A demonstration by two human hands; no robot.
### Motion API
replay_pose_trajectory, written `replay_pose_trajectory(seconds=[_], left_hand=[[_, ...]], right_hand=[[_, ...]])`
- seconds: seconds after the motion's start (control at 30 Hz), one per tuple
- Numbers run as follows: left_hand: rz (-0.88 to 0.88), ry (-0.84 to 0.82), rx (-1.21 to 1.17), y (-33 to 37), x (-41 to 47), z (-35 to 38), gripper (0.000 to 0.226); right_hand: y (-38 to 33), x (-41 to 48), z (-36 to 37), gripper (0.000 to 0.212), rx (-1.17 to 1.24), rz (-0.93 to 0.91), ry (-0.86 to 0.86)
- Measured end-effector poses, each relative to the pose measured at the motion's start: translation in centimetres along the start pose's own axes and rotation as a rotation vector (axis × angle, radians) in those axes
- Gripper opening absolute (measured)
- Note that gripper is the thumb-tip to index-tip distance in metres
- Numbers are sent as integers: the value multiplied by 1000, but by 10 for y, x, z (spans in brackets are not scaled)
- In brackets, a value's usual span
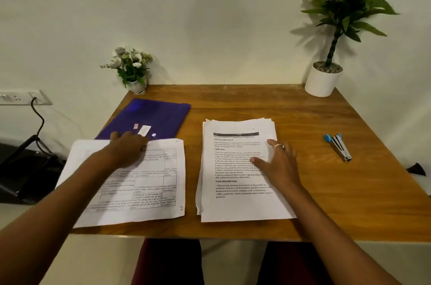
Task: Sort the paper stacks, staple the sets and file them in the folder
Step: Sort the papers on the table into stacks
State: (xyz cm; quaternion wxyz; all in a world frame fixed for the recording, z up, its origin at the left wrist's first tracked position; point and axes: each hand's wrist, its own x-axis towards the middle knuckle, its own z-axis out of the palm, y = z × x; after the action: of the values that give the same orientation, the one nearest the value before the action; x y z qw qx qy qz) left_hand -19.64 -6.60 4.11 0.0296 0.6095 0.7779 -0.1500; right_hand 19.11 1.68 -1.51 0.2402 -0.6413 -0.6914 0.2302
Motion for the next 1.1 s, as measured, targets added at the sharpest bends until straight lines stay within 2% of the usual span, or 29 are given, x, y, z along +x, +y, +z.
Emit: replay_pose_trajectory(seconds=[0.07, 0.17, 0.27, 0.33, 0.43, 0.53, 0.6, 0.73, 0.8, 0.87, 1.0, 1.1], left_hand=[[-17, 81, 4, 5, 2, 22, 17], [0, 359, -92, 9, 1, 53, 19], [6, 477, -209, 13, -3, 71, 48], [-15, 514, -293, 15, -6, 72, 56], [-33, 569, -301, 18, -10, 70, 57], [-14, 597, -261, 25, -17, 64, 62], [-14, 636, -310, 35, -21, 52, 63], [70, 741, -513, 75, -29, 17, 35], [104, 718, -713, 98, -32, 1, 20], [65, 619, -938, 122, -37, -14, 17], [-37, 321, -1140, 161, -41, -29, 50], [3, 232, -1136, 179, -40, -30, 63]], right_hand=[[2, 3, 0, 93, 31, 12, -7], [2, 11, -1, 99, 51, 57, -17], [5, 19, -1, 99, 76, 71, 7], [8, 21, 1, 96, 130, 72, 33], [8, 20, 3, 80, 210, 72, 85], [10, 22, 2, 43, 193, 67, 100], [12, 25, 1, 30, 177, 75, 89], [9, 29, -4, 19, 219, 76, 99], [7, 29, -11, 16, 321, 93, 83], [11, 29, -18, 16, 435, 121, 71], [19, 20, -38, 20, 712, 162, 38], [24, 9, -54, 10, 910, 181, -18]])
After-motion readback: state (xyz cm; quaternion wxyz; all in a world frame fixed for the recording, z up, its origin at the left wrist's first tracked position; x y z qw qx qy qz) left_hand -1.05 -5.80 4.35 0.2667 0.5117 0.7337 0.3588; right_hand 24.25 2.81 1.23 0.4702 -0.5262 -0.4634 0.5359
